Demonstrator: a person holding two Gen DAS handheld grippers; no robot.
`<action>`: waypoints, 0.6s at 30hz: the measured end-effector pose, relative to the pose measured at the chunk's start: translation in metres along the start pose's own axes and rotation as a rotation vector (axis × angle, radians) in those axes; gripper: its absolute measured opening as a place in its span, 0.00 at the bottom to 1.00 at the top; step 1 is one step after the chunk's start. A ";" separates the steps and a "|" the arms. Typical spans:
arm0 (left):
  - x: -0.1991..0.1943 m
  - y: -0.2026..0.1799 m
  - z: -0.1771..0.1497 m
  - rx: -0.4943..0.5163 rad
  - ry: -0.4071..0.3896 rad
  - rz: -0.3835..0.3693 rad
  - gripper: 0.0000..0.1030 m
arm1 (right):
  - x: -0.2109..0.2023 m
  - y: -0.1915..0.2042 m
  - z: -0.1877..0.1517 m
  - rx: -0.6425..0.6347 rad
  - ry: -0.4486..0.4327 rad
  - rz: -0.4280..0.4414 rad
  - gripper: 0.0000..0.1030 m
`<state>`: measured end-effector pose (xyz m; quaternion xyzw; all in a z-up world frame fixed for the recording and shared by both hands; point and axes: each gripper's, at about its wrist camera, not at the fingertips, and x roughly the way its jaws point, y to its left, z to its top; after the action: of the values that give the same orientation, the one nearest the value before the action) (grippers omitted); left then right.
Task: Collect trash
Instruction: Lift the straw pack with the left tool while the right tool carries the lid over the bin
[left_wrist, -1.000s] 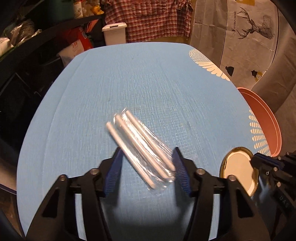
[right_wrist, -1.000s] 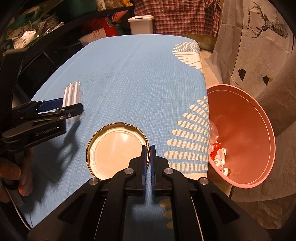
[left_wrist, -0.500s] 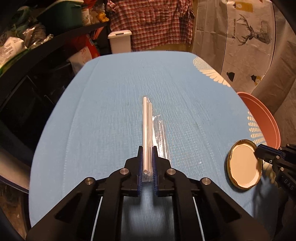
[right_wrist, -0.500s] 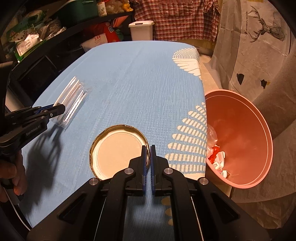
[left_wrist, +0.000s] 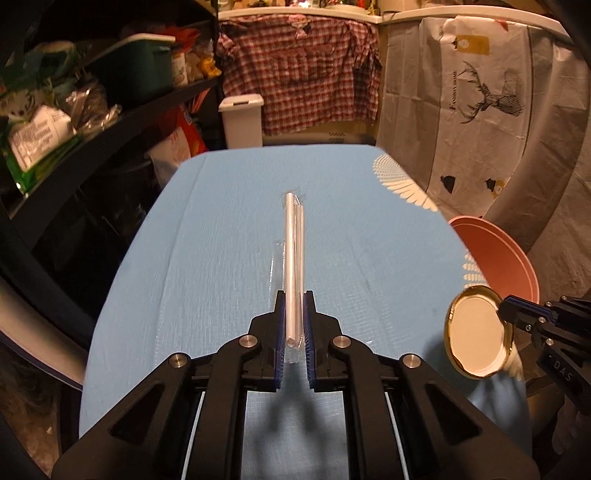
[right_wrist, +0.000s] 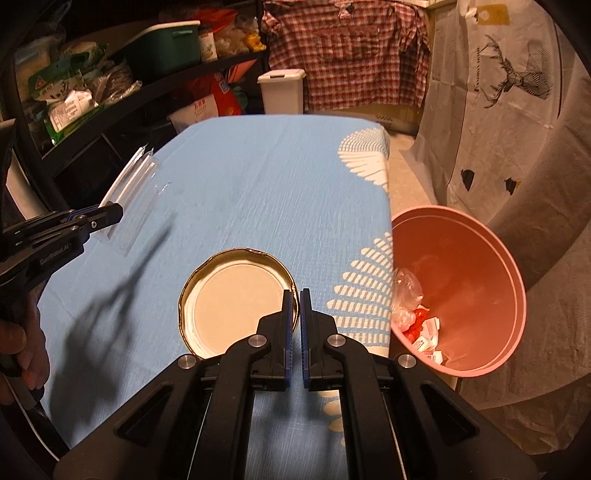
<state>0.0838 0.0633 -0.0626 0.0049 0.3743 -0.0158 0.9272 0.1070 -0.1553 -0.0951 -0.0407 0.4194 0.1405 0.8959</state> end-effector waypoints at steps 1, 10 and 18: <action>-0.003 -0.002 0.001 0.004 -0.008 -0.003 0.09 | -0.002 -0.001 0.000 0.000 -0.006 -0.003 0.04; -0.032 -0.017 0.010 0.027 -0.069 -0.039 0.09 | -0.029 -0.016 0.012 0.036 -0.087 -0.028 0.04; -0.042 -0.023 0.021 0.018 -0.101 -0.071 0.09 | -0.064 -0.040 0.033 0.091 -0.172 -0.050 0.04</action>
<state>0.0673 0.0407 -0.0181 -0.0010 0.3270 -0.0521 0.9436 0.1040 -0.2016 -0.0267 0.0016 0.3458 0.1019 0.9327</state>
